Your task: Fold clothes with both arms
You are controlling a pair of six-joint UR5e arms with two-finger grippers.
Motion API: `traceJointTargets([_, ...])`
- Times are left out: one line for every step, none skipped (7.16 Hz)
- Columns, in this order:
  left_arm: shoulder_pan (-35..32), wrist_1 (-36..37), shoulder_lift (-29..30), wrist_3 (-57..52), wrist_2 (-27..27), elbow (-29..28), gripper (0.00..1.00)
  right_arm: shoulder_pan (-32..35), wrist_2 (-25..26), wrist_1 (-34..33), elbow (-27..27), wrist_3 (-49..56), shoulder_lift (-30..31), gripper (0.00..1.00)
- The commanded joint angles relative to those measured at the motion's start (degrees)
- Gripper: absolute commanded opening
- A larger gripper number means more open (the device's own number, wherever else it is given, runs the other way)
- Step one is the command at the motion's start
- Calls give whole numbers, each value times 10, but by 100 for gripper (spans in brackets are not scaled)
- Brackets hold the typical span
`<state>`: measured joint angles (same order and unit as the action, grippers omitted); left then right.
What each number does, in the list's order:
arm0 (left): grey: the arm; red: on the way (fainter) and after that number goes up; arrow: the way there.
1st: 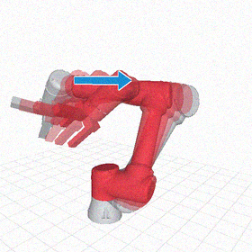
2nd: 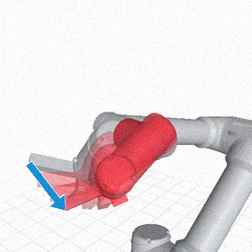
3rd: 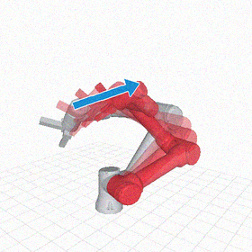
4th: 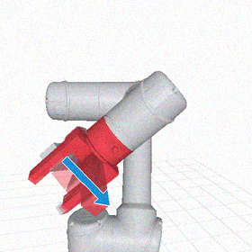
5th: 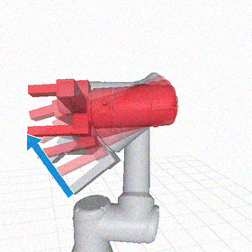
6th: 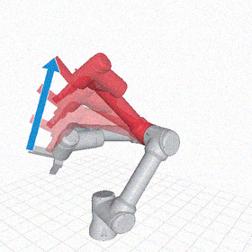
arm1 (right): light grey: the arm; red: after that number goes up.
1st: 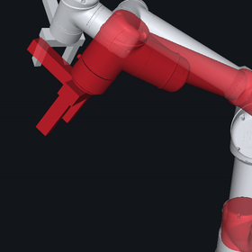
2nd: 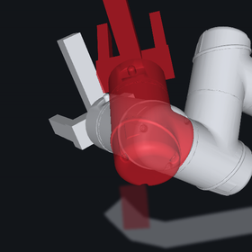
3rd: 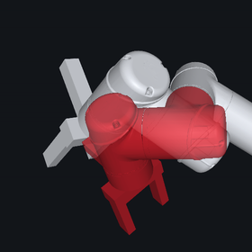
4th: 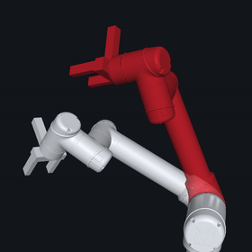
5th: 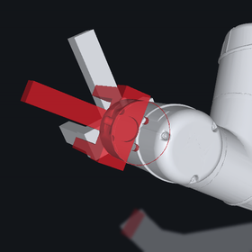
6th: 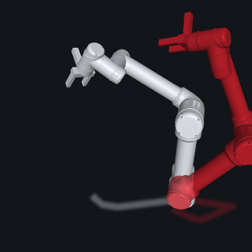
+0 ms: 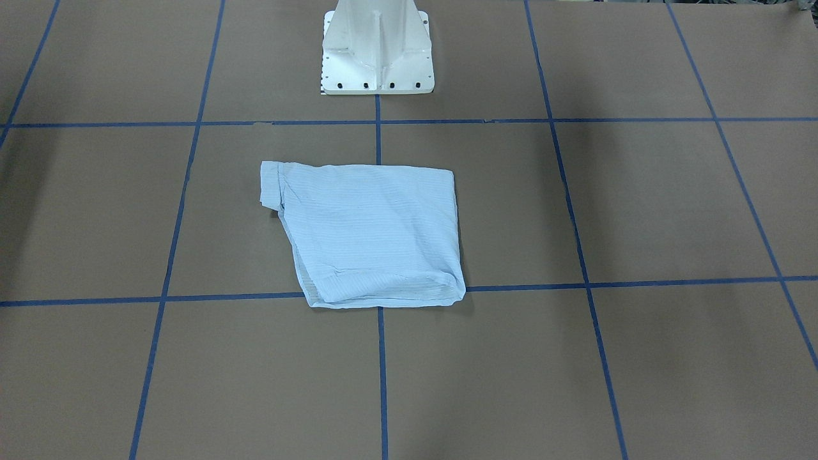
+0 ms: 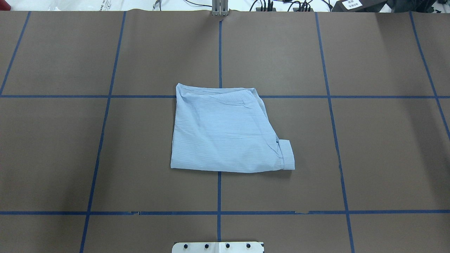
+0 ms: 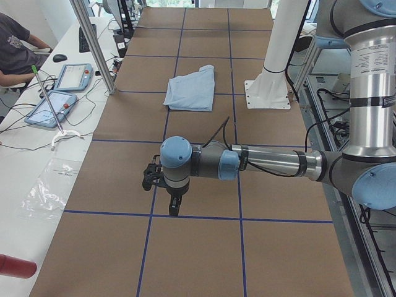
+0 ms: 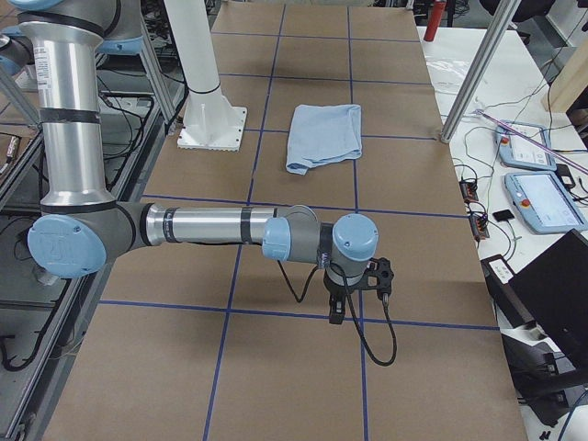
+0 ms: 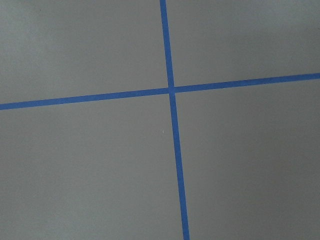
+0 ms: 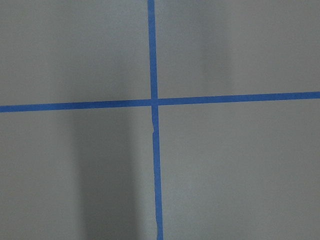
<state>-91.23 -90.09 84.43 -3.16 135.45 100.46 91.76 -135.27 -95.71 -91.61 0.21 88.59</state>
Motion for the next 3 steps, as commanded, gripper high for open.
traceJointTargets([0,0,0,1,1,0,99,0,0,0,1,1,0,100])
traceJointTargets([0,0,0,0,0,0,99,0,0,0,3,1,0,100])
traceJointTargets([0,0,0,1,1,-1,99,0,0,0,3,1,0,100])
